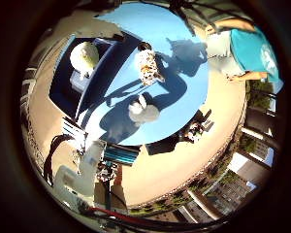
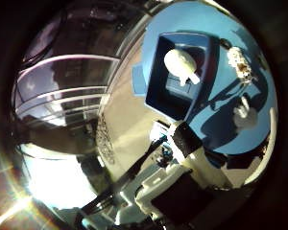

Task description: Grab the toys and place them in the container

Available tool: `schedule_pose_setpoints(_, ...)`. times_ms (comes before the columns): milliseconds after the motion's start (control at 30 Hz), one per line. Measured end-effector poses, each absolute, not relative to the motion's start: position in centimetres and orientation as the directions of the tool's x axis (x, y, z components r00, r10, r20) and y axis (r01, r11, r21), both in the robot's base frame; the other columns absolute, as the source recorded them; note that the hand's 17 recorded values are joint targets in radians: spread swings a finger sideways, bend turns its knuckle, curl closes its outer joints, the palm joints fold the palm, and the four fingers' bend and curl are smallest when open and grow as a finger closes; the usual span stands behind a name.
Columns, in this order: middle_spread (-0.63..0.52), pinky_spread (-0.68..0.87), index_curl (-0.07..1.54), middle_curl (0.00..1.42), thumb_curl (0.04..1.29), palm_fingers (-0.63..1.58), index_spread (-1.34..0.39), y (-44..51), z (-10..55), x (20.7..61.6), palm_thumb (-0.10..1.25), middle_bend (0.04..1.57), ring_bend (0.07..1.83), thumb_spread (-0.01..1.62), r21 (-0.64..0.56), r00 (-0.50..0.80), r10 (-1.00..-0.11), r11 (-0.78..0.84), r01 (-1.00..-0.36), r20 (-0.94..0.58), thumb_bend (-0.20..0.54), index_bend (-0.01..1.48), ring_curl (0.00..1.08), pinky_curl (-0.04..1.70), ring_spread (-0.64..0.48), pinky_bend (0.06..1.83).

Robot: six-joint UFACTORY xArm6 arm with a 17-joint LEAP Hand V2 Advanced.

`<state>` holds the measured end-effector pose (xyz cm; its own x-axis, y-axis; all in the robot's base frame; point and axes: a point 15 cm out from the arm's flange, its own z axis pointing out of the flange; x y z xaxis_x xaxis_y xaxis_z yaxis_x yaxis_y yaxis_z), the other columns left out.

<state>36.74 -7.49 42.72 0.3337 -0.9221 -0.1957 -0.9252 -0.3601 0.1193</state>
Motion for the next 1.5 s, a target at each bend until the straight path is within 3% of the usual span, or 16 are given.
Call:
schedule_pose_setpoints(300,0.09,0.46,0.27,0.35,0.34,-0.02,-0.25,-18.5,38.1,34.6,0.59,0.18,0.45,1.16,0.241,0.266,-0.951,-0.298,-0.924,-0.156,-0.023,0.14,0.32,0.16,0.28,0.87)
schedule_pose_setpoints(467,0.08,0.45,0.26,0.34,0.33,0.0,-0.23,-21.5,31.8,32.4,0.59,0.18,0.44,1.16,0.348,0.255,-0.956,-0.292,-0.891,-0.148,-0.025,0.16,0.31,0.15,0.27,0.83)
schedule_pose_setpoints(667,0.07,0.44,0.26,0.34,0.33,0.02,-0.2,-23.6,24.7,31.0,0.6,0.18,0.41,1.16,0.383,0.308,-0.948,-0.315,-0.868,-0.082,-0.025,0.17,0.31,0.14,0.26,0.77)
schedule_pose_setpoints(900,0.06,0.44,0.26,0.33,0.33,0.06,-0.16,-23.9,19.4,30.2,0.62,0.17,0.39,1.15,0.37,0.343,-0.939,-0.333,-0.867,-0.041,-0.024,0.17,0.31,0.14,0.26,0.75)
schedule_pose_setpoints(1333,0.01,0.44,0.28,0.32,0.35,0.16,-0.1,-22.1,15.1,34.7,0.69,0.17,0.38,1.12,0.267,0.342,-0.938,-0.315,-0.911,0.061,-0.023,0.19,0.31,0.13,0.24,0.69)
schedule_pose_setpoints(1433,-0.02,0.43,0.29,0.33,0.35,0.31,-0.09,-21.7,14.6,34.8,0.71,0.2,0.42,1.11,0.27,0.333,-0.941,-0.307,-0.912,0.057,-0.022,0.2,0.32,0.12,0.23,0.67)
schedule_pose_setpoints(1500,-0.09,0.41,0.28,0.36,0.36,0.71,-0.14,-21.6,14.6,35.0,0.75,0.3,0.61,1.1,0.267,0.333,-0.941,-0.307,-0.914,0.058,-0.015,0.18,0.35,0.09,0.18,0.7)
